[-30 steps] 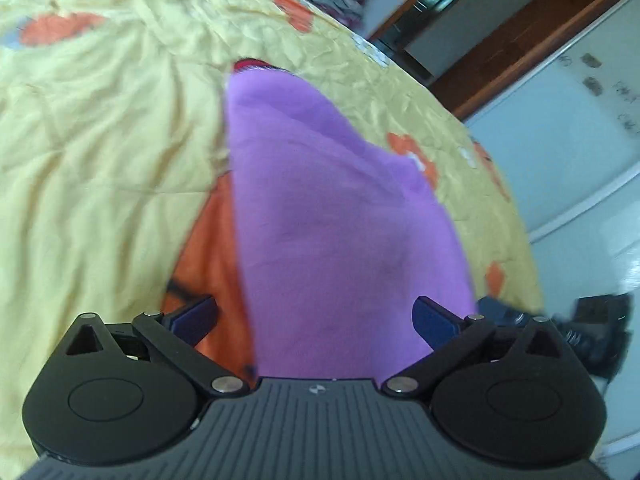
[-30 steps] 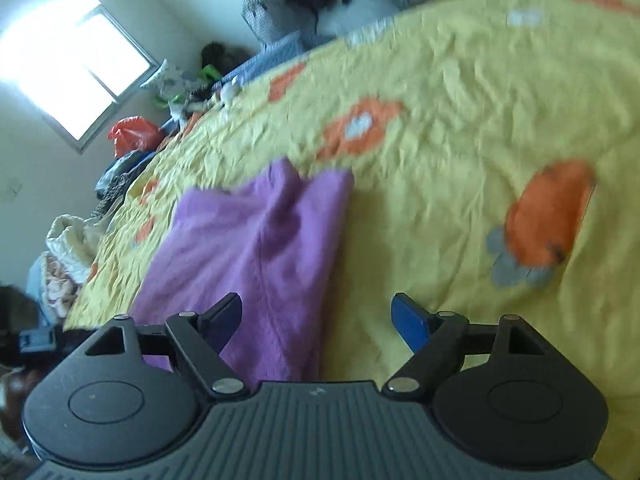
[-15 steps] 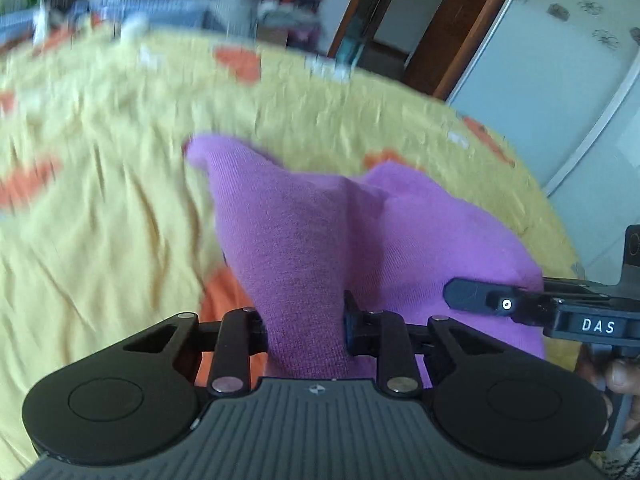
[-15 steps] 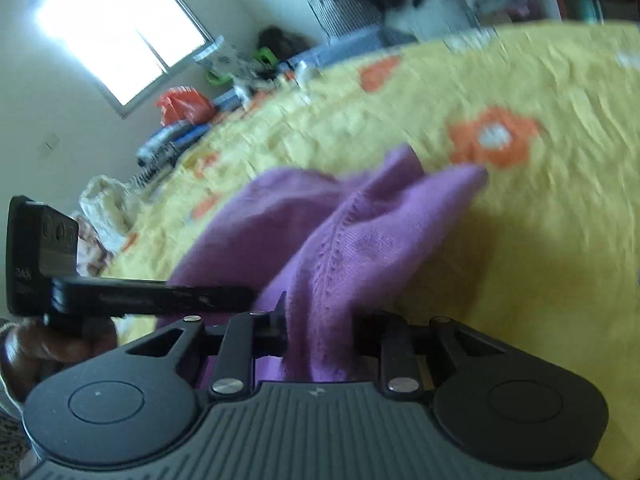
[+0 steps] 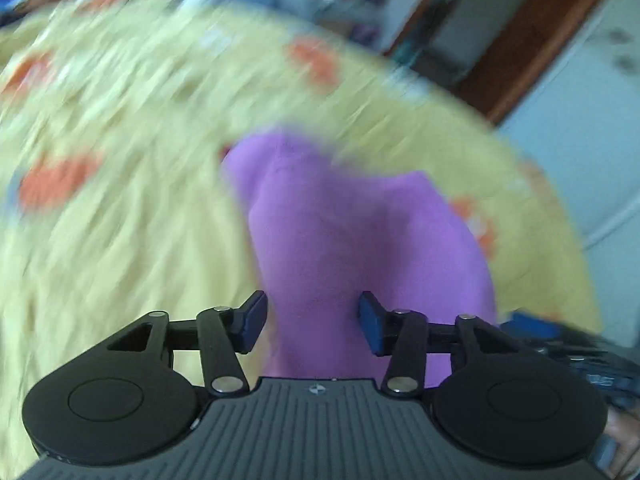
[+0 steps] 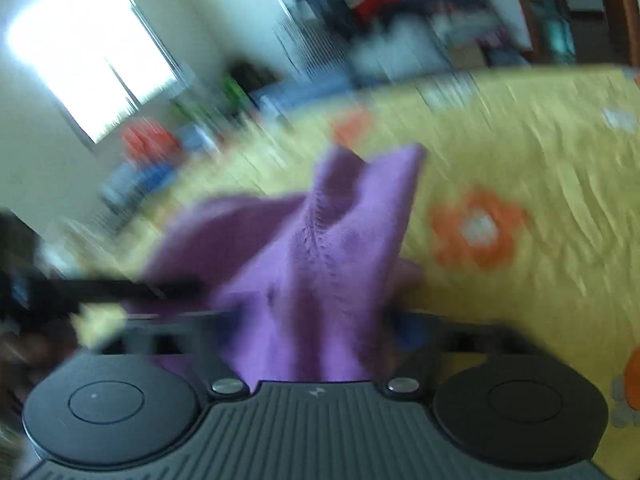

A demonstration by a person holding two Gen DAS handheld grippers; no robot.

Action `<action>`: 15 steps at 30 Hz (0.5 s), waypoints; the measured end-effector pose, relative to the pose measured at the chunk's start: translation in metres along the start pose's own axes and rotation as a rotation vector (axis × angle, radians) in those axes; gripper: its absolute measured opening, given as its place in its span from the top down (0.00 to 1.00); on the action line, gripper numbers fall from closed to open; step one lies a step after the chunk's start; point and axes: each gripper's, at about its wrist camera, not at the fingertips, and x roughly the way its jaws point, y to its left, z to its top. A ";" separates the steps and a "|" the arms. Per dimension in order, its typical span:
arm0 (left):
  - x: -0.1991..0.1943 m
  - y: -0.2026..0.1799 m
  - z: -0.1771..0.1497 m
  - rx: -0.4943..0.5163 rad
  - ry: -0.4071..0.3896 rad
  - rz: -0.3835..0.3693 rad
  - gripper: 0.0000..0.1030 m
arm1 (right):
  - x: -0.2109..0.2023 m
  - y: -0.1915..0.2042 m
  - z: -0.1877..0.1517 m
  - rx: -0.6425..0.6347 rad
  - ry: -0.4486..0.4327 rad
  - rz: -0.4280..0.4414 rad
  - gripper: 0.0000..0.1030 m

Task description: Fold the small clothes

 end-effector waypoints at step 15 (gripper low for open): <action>-0.007 0.025 -0.096 -0.184 0.097 -0.267 0.86 | -0.007 -0.013 -0.071 -0.054 0.003 0.147 0.86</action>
